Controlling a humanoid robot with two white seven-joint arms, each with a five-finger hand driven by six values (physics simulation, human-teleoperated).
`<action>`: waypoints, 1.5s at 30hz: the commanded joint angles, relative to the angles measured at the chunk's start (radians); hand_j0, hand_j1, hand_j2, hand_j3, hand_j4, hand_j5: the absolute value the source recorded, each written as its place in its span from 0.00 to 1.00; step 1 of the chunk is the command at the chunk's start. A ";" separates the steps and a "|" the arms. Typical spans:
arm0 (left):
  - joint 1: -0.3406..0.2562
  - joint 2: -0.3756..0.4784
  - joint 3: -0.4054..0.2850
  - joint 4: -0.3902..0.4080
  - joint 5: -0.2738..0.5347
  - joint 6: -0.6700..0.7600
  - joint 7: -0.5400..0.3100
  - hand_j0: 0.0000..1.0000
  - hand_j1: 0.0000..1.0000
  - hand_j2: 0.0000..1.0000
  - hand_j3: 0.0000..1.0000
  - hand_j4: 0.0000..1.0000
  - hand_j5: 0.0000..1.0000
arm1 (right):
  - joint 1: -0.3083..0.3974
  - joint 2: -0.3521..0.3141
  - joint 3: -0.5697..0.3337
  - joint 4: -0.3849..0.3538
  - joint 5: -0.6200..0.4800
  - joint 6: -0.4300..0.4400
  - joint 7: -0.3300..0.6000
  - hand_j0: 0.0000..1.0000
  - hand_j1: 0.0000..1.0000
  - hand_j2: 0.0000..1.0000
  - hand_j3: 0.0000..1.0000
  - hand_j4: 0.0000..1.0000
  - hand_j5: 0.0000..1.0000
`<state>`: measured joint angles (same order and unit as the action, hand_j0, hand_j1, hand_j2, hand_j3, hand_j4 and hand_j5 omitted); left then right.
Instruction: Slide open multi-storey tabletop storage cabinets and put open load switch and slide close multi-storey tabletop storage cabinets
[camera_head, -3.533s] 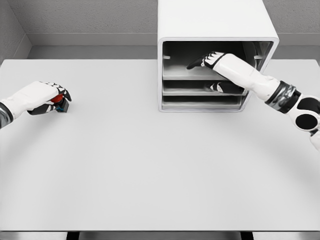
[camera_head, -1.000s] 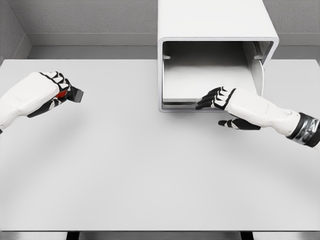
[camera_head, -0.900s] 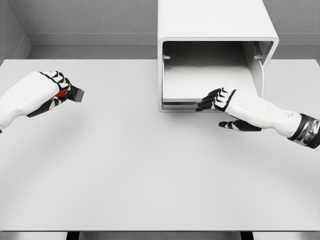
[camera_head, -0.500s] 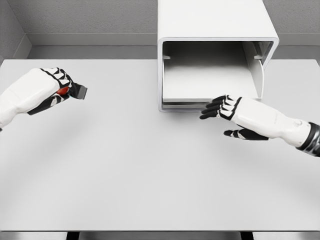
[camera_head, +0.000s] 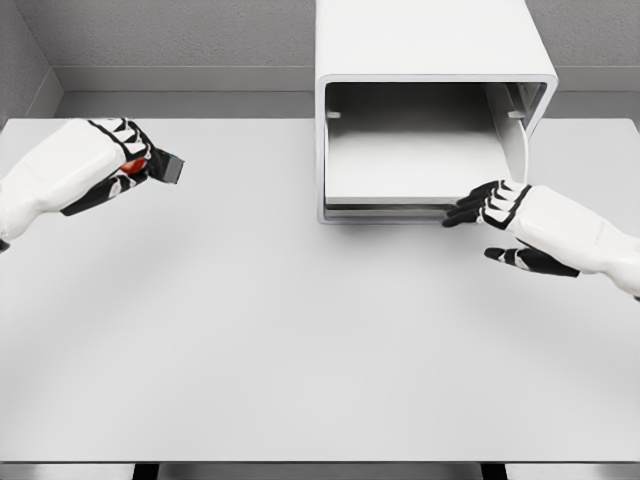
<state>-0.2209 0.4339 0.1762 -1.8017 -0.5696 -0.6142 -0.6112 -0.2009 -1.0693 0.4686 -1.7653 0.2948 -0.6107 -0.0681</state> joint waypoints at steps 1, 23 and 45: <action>-0.002 -0.015 -0.021 -0.001 0.007 0.003 0.000 0.37 0.37 0.37 0.37 0.37 0.37 | 0.003 0.000 -0.021 0.000 0.001 0.000 -0.001 0.79 0.79 0.79 0.79 0.79 0.79; -0.080 -0.083 -0.116 -0.001 0.007 0.003 0.000 0.37 0.37 0.37 0.37 0.37 0.37 | 0.207 0.000 -0.143 0.038 0.044 0.000 0.001 0.53 0.53 0.53 0.53 0.53 0.53; -0.164 -0.175 -0.195 -0.001 0.005 0.003 0.000 0.37 0.37 0.37 0.37 0.37 0.37 | 0.238 0.009 -0.143 0.058 0.044 0.000 -0.006 0.59 0.59 0.59 0.59 0.59 0.59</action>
<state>-0.3881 0.2684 -0.0085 -1.8022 -0.5702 -0.6142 -0.6115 0.0368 -1.0591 0.3256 -1.7076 0.3454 -0.6107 -0.0732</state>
